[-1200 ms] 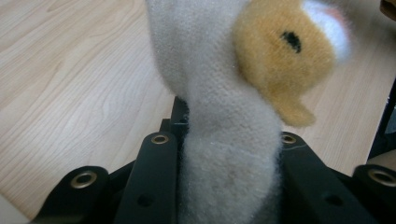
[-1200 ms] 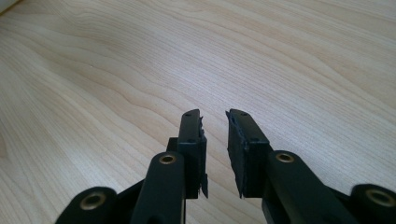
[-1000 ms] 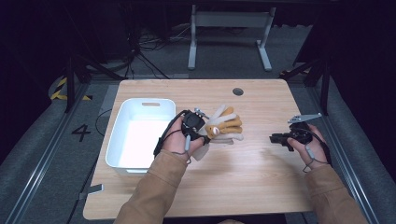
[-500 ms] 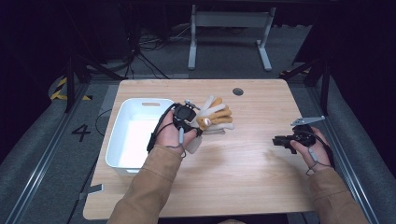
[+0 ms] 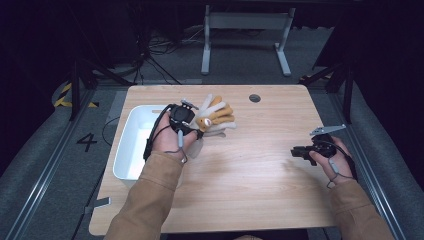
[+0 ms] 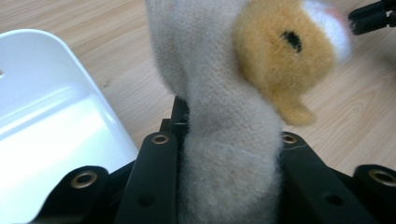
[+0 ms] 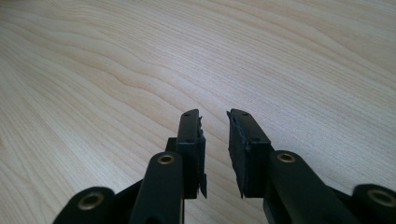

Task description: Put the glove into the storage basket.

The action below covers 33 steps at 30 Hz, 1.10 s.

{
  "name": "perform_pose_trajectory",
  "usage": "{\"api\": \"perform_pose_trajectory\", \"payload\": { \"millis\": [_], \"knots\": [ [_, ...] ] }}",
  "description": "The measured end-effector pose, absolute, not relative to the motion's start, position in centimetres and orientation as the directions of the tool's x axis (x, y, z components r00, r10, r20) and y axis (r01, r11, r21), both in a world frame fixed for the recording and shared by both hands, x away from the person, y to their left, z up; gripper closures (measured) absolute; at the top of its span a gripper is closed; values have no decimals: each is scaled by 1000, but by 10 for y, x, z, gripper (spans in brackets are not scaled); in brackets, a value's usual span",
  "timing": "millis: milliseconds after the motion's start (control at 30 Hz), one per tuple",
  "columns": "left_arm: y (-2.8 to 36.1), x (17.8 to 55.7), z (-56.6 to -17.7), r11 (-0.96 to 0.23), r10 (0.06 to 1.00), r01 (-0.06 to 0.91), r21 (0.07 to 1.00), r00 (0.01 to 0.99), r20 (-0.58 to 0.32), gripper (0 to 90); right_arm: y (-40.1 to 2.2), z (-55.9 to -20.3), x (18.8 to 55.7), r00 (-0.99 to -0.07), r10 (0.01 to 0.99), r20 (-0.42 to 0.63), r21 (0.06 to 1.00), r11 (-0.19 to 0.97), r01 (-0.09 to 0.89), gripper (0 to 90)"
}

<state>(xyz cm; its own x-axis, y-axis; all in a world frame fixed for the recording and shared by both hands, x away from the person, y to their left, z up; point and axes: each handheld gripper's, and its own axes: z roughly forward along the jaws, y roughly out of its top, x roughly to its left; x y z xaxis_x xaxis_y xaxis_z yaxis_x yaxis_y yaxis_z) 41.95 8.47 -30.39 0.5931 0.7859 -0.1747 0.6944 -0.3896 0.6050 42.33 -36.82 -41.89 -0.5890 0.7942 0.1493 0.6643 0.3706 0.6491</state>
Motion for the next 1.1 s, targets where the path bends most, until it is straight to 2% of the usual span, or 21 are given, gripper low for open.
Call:
{"api": "perform_pose_trajectory", "payload": {
  "millis": [200, 233, 333, 1100],
  "knots": [
    [92, 423, -301, -328, 820, 735, 593, 533, -207, 731, -368, -419, 425, -594, 790, 150, 649, 375, 662, 744],
    [95, 426, -301, -290, 844, 757, 585, 491, -217, 731, -367, -419, 425, -594, 790, 148, 648, 377, 662, 744],
    [101, 430, -301, -258, 864, 777, 574, 452, -223, 731, -367, -420, 425, -593, 790, 153, 647, 374, 664, 742],
    [125, 439, -291, -101, 928, 855, 509, 266, -262, 740, -371, -425, 428, -587, 792, 168, 636, 368, 678, 723]
  ]
}}
